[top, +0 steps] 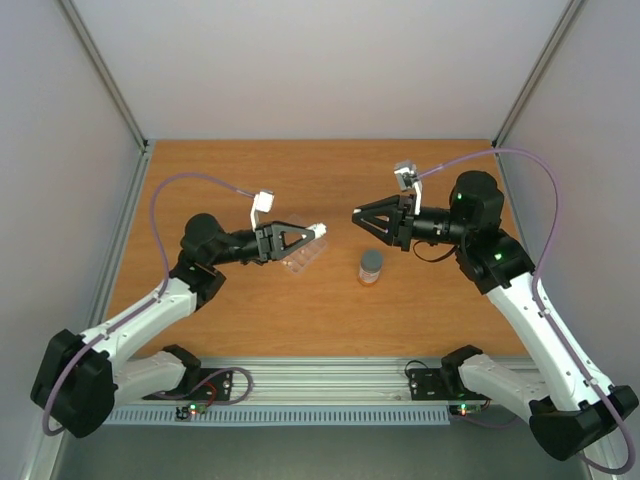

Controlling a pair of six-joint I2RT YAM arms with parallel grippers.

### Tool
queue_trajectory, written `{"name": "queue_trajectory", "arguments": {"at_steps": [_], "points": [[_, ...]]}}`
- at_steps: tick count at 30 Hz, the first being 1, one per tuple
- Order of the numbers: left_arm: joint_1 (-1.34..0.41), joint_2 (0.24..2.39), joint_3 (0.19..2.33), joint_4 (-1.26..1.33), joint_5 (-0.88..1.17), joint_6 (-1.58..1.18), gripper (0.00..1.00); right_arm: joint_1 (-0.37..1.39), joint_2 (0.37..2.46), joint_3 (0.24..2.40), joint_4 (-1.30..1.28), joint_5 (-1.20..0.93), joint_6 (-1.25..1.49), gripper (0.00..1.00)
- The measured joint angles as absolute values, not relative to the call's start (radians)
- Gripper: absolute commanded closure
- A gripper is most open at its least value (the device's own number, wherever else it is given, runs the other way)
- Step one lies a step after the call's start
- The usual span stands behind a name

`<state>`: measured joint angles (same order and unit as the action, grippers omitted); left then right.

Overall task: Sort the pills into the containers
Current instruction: Screw the lid of the pill bottle onto the pill bottle.

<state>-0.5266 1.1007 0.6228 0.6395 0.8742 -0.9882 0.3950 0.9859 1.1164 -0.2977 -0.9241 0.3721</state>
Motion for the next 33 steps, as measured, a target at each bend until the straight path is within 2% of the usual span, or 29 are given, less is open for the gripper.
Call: {"name": "queue_trajectory", "arguments": {"at_steps": [12,33], "points": [[-0.527,1.108,0.680,0.759,1.022,-1.123,1.00,0.587,1.013,1.194,-0.413,-0.805,0.320,0.79],[-0.530,1.086,0.724,0.718,1.105,-1.131,1.00,0.675,1.044,1.237,-0.511,-0.710,0.289,0.79]]}}
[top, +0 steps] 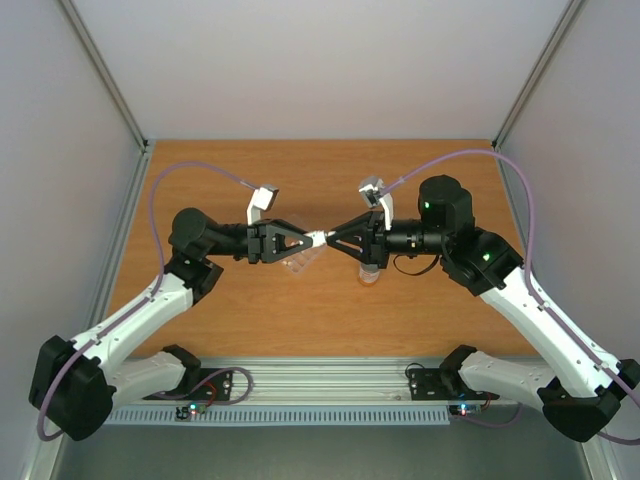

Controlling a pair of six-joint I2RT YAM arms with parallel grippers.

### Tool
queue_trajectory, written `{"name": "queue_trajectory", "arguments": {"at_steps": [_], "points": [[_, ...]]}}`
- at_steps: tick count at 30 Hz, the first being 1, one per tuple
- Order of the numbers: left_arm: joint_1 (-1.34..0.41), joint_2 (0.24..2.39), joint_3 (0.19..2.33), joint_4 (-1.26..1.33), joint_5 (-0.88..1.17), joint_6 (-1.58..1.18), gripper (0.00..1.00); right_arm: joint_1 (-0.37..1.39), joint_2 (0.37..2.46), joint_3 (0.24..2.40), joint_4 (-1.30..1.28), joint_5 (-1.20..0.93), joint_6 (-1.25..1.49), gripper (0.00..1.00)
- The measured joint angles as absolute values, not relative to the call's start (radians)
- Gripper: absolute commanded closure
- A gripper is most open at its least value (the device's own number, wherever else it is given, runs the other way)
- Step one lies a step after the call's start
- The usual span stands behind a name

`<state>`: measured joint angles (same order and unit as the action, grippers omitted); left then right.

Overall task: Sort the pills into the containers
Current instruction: Screw the lid of the pill bottle onto the pill bottle.

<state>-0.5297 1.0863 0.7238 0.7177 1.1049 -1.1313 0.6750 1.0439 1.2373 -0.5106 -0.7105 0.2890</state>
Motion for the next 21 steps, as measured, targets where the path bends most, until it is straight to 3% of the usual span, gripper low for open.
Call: {"name": "queue_trajectory", "arguments": {"at_steps": [21], "points": [[-0.541,1.085,0.733,0.665,1.111,-1.090,1.00,0.681,1.050,1.241,-0.504,-0.707,0.291,0.79]]}}
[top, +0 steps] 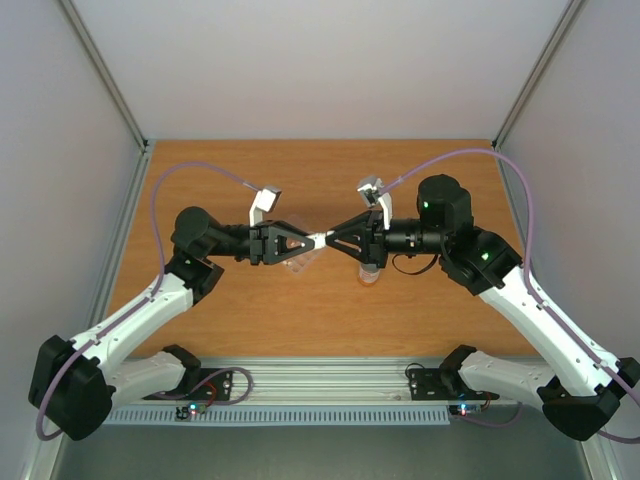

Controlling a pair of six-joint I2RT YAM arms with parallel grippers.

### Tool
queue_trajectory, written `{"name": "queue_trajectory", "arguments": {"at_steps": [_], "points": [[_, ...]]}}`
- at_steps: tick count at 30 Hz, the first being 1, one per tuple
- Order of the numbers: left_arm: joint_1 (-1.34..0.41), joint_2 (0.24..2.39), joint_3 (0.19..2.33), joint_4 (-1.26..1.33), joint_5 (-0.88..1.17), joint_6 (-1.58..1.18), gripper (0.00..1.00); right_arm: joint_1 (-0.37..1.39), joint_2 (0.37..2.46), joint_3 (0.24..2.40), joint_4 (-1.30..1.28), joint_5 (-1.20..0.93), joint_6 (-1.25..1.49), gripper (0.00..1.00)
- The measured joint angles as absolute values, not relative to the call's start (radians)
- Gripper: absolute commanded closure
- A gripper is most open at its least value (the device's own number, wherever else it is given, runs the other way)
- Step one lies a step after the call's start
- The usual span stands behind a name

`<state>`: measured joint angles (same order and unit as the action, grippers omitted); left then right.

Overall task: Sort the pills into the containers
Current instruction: Screw the lid of the pill bottle onto the pill bottle.

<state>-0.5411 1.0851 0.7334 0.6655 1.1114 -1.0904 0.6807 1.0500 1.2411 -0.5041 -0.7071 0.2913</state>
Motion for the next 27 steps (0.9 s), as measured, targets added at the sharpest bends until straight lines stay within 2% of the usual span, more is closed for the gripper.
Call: {"name": "queue_trajectory", "arguments": {"at_steps": [27], "points": [[-0.554,1.085,0.775,0.578,1.118,-1.031,1.00,0.685,1.045,1.242,-0.479,-0.713,0.295,0.79]]}}
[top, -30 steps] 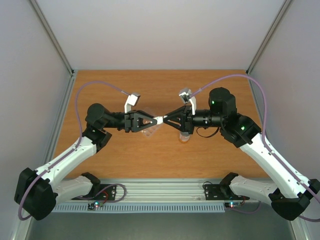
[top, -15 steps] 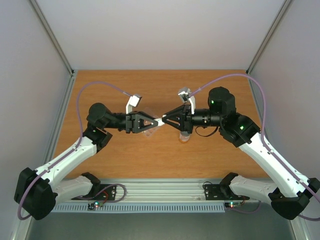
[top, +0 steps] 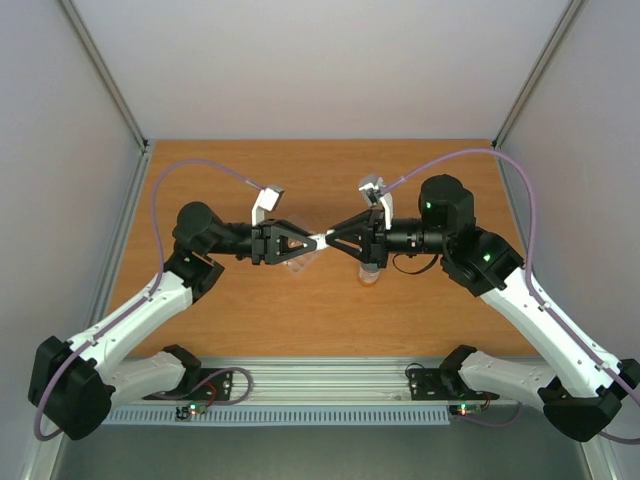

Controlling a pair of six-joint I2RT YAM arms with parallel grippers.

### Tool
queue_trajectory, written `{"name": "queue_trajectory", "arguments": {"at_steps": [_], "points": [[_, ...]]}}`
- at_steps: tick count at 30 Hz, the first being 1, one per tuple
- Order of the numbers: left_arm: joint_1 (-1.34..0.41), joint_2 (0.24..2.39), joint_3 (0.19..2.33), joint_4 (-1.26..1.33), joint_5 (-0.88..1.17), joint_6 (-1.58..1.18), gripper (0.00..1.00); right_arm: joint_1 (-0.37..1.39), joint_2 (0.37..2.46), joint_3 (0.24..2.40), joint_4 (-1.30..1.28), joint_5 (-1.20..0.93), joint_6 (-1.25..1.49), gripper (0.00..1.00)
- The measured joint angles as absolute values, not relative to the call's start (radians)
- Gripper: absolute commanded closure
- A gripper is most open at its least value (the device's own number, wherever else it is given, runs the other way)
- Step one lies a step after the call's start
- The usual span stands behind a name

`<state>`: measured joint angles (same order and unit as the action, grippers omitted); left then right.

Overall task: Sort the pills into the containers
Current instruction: Screw the lid of the pill bottle onto the pill bottle.

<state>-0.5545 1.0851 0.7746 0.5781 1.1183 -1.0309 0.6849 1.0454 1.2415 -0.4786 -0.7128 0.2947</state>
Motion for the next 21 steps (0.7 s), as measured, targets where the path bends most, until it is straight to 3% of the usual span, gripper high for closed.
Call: {"name": "queue_trajectory", "arguments": {"at_steps": [21], "points": [[-0.556,1.085,0.785,0.587,1.116,-1.050,1.00,0.684,1.041,1.231,-0.456,-0.724,0.299,0.79]]}}
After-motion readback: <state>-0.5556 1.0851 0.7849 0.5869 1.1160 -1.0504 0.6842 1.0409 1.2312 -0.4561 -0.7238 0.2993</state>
